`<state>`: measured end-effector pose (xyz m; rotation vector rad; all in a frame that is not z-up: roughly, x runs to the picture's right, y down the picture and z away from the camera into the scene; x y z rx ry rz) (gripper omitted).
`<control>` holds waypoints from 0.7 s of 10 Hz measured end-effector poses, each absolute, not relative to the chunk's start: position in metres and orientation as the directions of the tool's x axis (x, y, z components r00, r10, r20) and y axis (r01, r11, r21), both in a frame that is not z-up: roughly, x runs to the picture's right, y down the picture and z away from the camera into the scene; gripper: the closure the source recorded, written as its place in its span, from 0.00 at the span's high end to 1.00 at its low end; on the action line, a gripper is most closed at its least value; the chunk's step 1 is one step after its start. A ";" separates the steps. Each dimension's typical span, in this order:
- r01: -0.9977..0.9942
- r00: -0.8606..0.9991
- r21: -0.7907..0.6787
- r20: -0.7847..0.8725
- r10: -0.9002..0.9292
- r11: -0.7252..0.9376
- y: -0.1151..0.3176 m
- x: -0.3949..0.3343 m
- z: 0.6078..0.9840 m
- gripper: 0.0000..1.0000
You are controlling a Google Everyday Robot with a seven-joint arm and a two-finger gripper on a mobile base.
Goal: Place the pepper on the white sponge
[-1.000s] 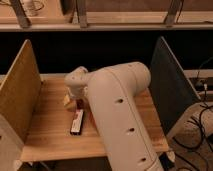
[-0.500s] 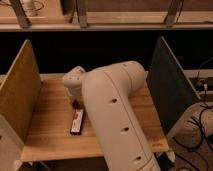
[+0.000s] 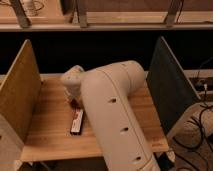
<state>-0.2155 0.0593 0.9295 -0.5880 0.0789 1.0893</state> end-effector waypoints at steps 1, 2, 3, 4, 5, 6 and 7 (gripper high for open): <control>-0.849 0.475 -0.404 -0.302 0.827 0.340 0.040 -0.217 0.923 0.00; -0.849 0.472 -0.396 -0.269 0.840 0.350 0.024 -0.217 0.918 0.00; -0.855 0.459 -0.380 -0.235 0.857 0.354 0.005 -0.212 0.911 0.00; -0.862 0.445 -0.365 -0.217 0.869 0.351 -0.007 -0.205 0.908 0.00; -0.875 0.422 -0.345 -0.199 0.884 0.340 -0.022 -0.192 0.904 0.00; -0.893 0.387 -0.318 -0.185 0.903 0.317 -0.036 -0.173 0.900 0.00; -0.908 0.358 -0.296 -0.180 0.916 0.297 -0.044 -0.157 0.899 0.00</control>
